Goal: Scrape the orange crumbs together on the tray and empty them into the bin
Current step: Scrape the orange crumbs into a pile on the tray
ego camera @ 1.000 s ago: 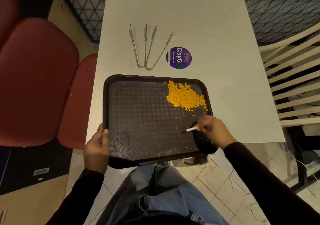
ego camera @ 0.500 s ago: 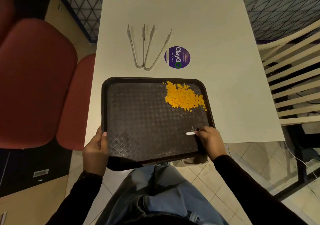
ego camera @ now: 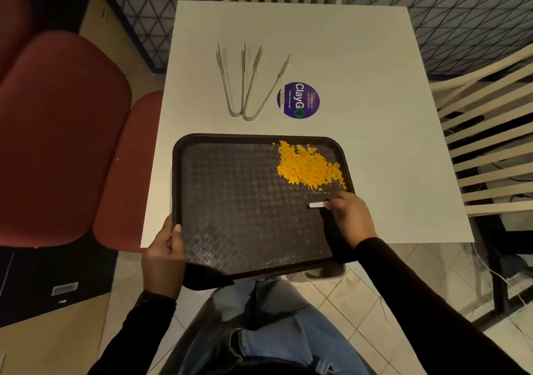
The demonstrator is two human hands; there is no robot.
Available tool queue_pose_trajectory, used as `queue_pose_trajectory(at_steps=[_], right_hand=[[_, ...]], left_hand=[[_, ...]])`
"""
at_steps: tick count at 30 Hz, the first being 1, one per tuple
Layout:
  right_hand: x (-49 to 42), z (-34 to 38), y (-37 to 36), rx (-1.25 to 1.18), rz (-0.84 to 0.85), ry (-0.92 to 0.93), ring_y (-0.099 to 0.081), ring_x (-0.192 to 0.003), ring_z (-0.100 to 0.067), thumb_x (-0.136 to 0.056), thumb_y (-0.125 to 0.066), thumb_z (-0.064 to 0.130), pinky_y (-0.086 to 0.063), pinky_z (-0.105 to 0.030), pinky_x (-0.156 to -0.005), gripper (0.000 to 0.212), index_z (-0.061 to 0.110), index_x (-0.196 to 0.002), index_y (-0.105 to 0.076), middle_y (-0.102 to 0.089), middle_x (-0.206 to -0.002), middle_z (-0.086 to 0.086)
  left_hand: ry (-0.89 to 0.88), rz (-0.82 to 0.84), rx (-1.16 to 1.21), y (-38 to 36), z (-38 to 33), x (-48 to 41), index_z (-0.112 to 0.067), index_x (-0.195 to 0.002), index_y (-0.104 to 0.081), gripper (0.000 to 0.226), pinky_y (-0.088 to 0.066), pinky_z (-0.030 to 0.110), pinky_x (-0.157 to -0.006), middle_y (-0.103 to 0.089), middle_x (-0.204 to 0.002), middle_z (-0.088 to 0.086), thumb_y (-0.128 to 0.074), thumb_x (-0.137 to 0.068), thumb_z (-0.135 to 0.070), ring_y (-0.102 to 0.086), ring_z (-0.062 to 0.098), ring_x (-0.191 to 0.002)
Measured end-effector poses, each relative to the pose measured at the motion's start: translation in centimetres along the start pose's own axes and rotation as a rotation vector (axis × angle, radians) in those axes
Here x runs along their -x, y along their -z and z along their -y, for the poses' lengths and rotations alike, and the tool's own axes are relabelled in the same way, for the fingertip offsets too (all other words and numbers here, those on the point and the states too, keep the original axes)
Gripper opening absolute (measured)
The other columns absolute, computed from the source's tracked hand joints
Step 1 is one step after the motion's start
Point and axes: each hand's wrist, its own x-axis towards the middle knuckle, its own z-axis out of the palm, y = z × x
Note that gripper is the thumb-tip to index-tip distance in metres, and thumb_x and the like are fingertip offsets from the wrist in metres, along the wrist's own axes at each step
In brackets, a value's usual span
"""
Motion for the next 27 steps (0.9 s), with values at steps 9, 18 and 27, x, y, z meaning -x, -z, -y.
queue_pose_trajectory(at_steps=[9,18,27], right_hand=[[5.9,-3.3,-0.5,0.109,0.153,-0.098,-0.064,-0.076,-0.024,-0.065,-0.081,0.007,-0.049,-0.038,-0.075,0.024,0.017,-0.085,-0.073,-0.07,-0.086,-0.002],[-4.0,-3.5,-0.8,0.088,0.067,-0.041,-0.059,-0.067,-0.028,-0.077,-0.071,0.001,-0.044,-0.026,-0.064,0.01,0.007,-0.085,-0.073,-0.065,-0.074,-0.012],[-2.0,-1.5,1.0,0.013,0.049,0.046,-0.06,-0.07,-0.027,-0.078,-0.07,-0.001,-0.049,-0.034,-0.067,0.011,0.008,-0.085,-0.071,-0.067,-0.078,-0.01]], left_hand=[[0.072,0.044,0.007,0.1,0.3,-0.2,-0.001,-0.128,-0.052,0.038,-0.046,0.047,-0.099,-0.063,-0.119,0.019,-0.047,-0.094,-0.018,-0.059,0.031,-0.11],[-0.021,0.007,-0.094,0.2,0.3,0.0,0.006,-0.123,-0.053,0.035,-0.049,0.05,-0.093,-0.064,-0.113,0.025,-0.05,-0.092,-0.008,-0.062,0.037,-0.102],[0.066,0.039,-0.007,0.2,-0.1,-0.2,-0.001,-0.13,-0.048,0.039,-0.042,0.046,-0.103,-0.058,-0.127,0.018,-0.046,-0.094,-0.016,-0.055,0.03,-0.118]])
